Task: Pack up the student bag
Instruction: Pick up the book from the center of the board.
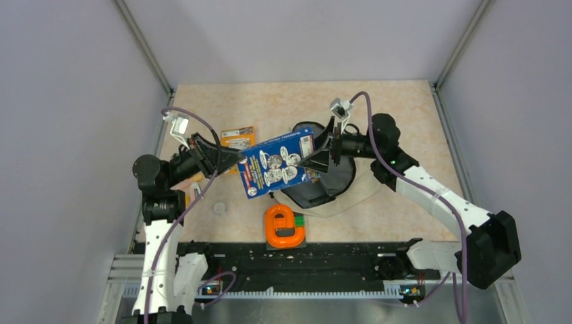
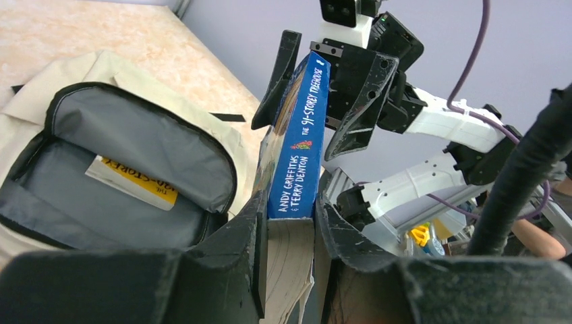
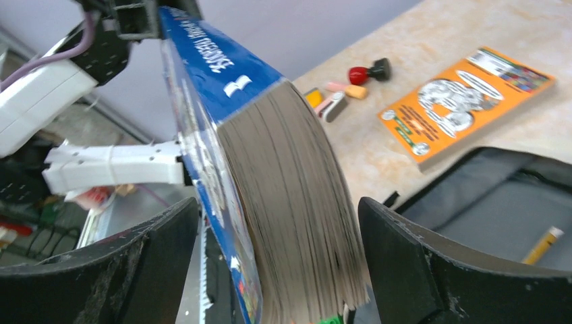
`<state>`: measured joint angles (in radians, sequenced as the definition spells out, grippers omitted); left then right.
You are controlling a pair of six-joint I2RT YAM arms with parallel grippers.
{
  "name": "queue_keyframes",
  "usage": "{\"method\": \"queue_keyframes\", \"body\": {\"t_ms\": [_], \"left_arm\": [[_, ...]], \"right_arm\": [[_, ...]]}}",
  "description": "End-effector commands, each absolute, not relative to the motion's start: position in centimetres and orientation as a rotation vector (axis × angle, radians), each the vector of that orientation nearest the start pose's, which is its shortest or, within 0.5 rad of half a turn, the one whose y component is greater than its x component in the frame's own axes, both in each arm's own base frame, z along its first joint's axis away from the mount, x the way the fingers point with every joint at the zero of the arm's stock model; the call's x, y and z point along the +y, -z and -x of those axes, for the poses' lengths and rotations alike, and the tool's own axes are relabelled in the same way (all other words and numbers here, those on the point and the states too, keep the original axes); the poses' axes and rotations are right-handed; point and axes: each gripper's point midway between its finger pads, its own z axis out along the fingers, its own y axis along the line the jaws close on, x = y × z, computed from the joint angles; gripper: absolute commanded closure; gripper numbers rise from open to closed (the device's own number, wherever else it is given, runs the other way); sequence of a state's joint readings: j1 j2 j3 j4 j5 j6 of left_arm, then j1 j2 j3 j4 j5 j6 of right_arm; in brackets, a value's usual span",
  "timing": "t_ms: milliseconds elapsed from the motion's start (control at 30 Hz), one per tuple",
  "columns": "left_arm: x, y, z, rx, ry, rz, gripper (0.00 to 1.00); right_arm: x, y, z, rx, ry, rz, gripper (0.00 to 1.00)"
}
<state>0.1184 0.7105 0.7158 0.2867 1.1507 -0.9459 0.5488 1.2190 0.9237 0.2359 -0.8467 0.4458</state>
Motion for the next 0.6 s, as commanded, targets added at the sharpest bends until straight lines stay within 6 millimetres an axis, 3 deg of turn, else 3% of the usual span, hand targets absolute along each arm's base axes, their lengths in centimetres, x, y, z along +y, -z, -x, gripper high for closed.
{"method": "queue_keyframes", "body": {"t_ms": [0,67,200,233,333,367,433,567], "left_arm": [[-15.7,-38.5,-18.1,1.463,1.358,-0.432,1.00],[-15.8,-38.6,-18.0,1.461,1.356,-0.438,1.00],[-15.6,-38.0,-18.6,1.474,1.353,-0.409,1.00],[-15.6,-37.7,-18.8,1.481,1.350,-0.399,0.95],[-15.4,-36.3,-19.7,1.525,1.350,-0.358,0.44],[-15.3,-35.8,-20.0,1.538,1.349,-0.349,0.33],[-15.2,-34.6,-20.4,1.562,1.339,-0.337,0.22],[-15.1,-32.6,-20.8,1.610,1.334,-0.316,0.16]], "right_arm": [[31.7,-33.8,-20.3,1.419,-1.525,0.908,0.20],[31.8,-34.0,-20.0,1.407,-1.550,0.911,0.39],[31.6,-34.4,-20.2,1.419,-1.540,0.880,0.87],[31.6,-34.5,-20.5,1.426,-1.528,0.859,0.97],[31.2,-35.2,-20.6,1.424,-1.500,0.815,1.00],[31.1,-35.6,-20.5,1.413,-1.500,0.807,1.00],[30.8,-36.4,-20.1,1.391,-1.513,0.797,1.00],[30.5,-37.7,-19.4,1.364,-1.544,0.788,1.00]]}}
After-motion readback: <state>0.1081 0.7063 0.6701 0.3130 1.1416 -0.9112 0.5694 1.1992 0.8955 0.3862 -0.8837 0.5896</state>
